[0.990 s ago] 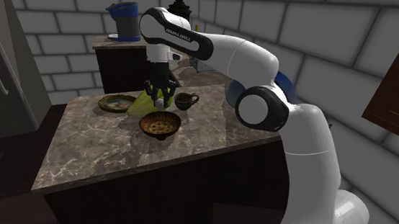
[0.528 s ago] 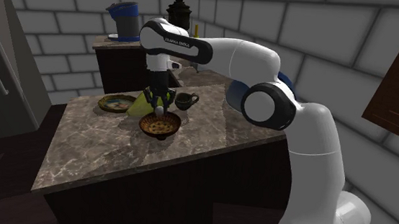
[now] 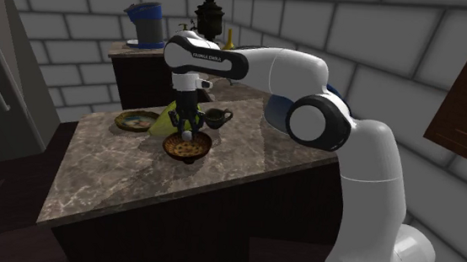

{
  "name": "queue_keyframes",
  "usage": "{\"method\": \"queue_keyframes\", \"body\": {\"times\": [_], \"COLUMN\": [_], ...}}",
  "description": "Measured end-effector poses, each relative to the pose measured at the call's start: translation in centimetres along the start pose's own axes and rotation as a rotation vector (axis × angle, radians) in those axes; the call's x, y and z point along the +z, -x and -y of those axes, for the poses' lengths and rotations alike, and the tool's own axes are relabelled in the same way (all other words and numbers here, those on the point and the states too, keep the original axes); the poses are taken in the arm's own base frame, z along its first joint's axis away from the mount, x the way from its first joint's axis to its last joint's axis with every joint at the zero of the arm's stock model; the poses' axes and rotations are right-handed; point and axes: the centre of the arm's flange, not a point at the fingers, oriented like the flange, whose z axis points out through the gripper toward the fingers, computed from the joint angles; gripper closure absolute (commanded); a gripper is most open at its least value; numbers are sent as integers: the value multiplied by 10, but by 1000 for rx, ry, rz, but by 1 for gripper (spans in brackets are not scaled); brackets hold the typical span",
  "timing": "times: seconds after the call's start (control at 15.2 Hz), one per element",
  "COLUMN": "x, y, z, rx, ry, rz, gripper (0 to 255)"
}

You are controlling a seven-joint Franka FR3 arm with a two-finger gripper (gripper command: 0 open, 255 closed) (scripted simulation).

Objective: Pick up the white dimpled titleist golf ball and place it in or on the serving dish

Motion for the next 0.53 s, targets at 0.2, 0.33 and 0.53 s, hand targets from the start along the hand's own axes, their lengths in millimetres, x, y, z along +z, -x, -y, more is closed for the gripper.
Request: {"method": "queue_keyframes", "body": {"times": [0.2,0.33,0.53], "x": [0,0,0], "y": [0,0,0], "z": [0,0,0], "rx": [0,0,0], "ry": [0,0,0], "rz": [0,0,0], "gripper": [255,0,0]}}
